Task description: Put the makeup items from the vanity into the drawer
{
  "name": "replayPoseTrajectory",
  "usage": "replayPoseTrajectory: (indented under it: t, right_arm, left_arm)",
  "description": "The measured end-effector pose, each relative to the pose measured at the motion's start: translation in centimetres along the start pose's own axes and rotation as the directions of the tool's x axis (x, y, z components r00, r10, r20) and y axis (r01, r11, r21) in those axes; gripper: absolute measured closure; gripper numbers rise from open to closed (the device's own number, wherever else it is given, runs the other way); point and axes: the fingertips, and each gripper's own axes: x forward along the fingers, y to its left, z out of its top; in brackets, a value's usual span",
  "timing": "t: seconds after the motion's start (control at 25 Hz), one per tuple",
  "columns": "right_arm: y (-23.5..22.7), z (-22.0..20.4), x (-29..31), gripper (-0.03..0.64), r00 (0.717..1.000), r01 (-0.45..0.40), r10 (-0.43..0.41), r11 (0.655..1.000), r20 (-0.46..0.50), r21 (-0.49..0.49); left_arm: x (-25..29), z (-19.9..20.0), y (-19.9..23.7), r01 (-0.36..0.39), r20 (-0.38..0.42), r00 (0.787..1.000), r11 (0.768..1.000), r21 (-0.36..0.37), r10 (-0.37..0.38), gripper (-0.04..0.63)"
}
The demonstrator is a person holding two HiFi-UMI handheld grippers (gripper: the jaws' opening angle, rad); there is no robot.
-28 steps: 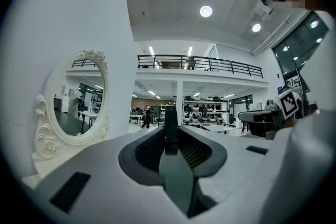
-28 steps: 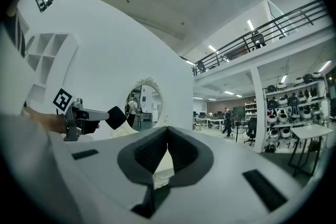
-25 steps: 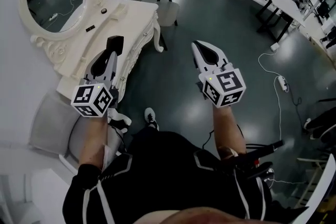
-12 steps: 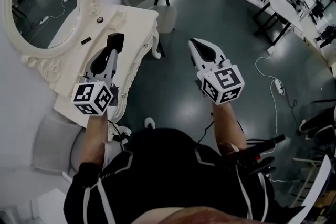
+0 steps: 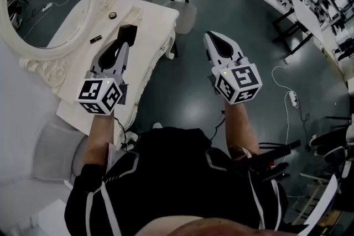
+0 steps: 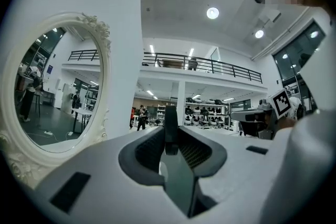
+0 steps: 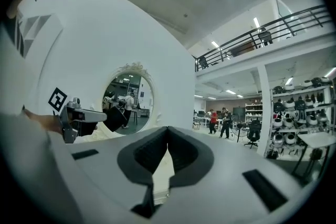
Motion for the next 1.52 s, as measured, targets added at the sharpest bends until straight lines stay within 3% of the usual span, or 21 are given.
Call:
replayPoseTrajectory:
  t: [0.2, 0.48, 0.8, 1.2, 1.32, 1.52]
  right_arm:
    - [-1.0, 0.0, 2.8, 0.612, 1.0, -0.021, 0.021, 1.0, 0.007, 0.018]
    - [-4.3, -0.5, 7.4, 0.612, 0.989, -0.145, 0.144, 0.989, 0.036, 0.028]
    - [-11.8, -0.6, 13.1, 0.612, 0.97, -0.238, 0.236, 0.971, 0.058, 0.028]
    - [-17.1, -2.1, 17.8, 0.612, 0.92, -0.387, 0.387, 0.922, 0.061, -0.006]
    - [-18.2, -3.0, 18.7, 0.612, 0.902, -0.429, 0.428, 0.904, 0.055, -0.004]
    - [-20.4, -4.2, 20.9, 0.612, 0.891, -0.452, 0.451, 0.892, 0.053, 0.022]
  left_arm:
    - [1.4, -0.7, 1.7, -0.034, -0.026, 0.999, 0.999, 0.002, 0.034, 0.508]
    - [5.5, -1.0, 3.5, -0.13, -0.032, 0.991, 0.992, 0.0, 0.13, 0.508]
    - [11.3, -0.7, 4.1, -0.265, -0.021, 0.964, 0.964, 0.02, 0.265, 0.508]
    - [18.3, -2.4, 4.4, -0.337, -0.06, 0.939, 0.94, 0.054, 0.34, 0.508]
    - [19.6, -3.2, 4.5, -0.373, -0.082, 0.922, 0.925, 0.071, 0.378, 0.508]
    - [22.2, -4.9, 5.6, -0.393, -0.129, 0.905, 0.913, 0.109, 0.405, 0.508]
